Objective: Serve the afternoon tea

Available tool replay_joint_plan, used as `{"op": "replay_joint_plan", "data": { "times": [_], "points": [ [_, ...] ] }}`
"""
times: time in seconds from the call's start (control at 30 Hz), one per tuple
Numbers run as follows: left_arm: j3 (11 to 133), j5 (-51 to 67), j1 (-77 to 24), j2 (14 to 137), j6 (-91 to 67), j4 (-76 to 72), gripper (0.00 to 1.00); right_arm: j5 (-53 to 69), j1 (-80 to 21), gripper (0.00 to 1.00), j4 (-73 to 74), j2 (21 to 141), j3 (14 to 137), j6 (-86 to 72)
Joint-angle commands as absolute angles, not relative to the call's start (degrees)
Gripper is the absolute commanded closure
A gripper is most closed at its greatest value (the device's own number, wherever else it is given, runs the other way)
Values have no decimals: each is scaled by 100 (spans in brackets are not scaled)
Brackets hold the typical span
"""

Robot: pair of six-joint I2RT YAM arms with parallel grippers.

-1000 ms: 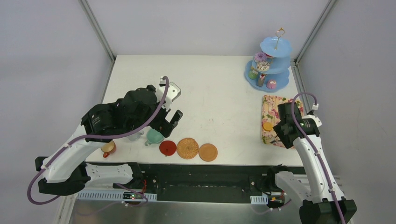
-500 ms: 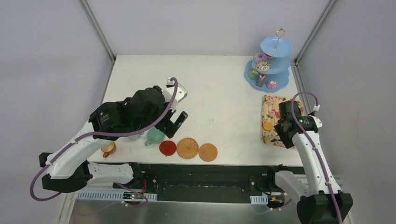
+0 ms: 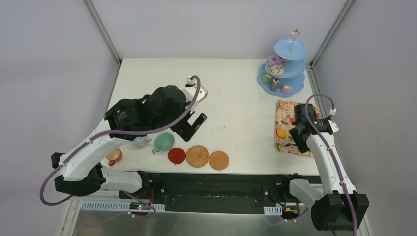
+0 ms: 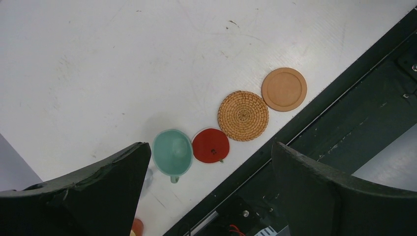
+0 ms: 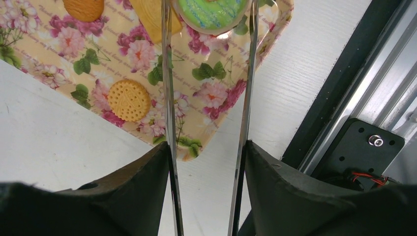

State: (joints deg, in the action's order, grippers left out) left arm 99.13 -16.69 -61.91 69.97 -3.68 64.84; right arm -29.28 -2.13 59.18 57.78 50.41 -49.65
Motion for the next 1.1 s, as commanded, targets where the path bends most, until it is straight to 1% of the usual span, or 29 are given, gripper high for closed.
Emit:
{"op": "replay_joint_plan", "data": {
  "times": [0.0,0.1,0.23,0.43,0.6,0.73,0.83,0.93,1.07],
  "points": [
    [10331,-1693,-6240,7119,-515,6750,0,-2957,-129,42,5849,5663,4933,-4899],
    [10400,-1755,-6247,7132,-536,6794,0,-2928,-106,46,5828,5614,4895,-4801],
    [10403,-1854,-6240,7110,-562,6814,0,-2787,-97,54,5932,5585,5023,-4690],
    [10334,-1923,-6241,7044,-556,6682,0,-2724,-99,69,6367,5395,5564,-4493],
    [10215,-2003,-6243,6960,-571,6572,0,-2222,-97,71,6224,5107,5944,-3918],
    [10164,-2089,-6241,6889,-589,6567,0,-1750,-97,71,5893,5066,6605,-3166],
    [10047,-2116,-6232,6795,-593,6498,0,-1181,-97,71,5377,5466,7110,-2696],
    [9977,-2121,-6232,6755,-544,6435,0,-750,-97,71,5092,6332,7909,-2251],
    [10016,-2176,-6231,6746,-460,6426,0,-790,-97,71,5208,7459,9164,-1547]
  ]
}}
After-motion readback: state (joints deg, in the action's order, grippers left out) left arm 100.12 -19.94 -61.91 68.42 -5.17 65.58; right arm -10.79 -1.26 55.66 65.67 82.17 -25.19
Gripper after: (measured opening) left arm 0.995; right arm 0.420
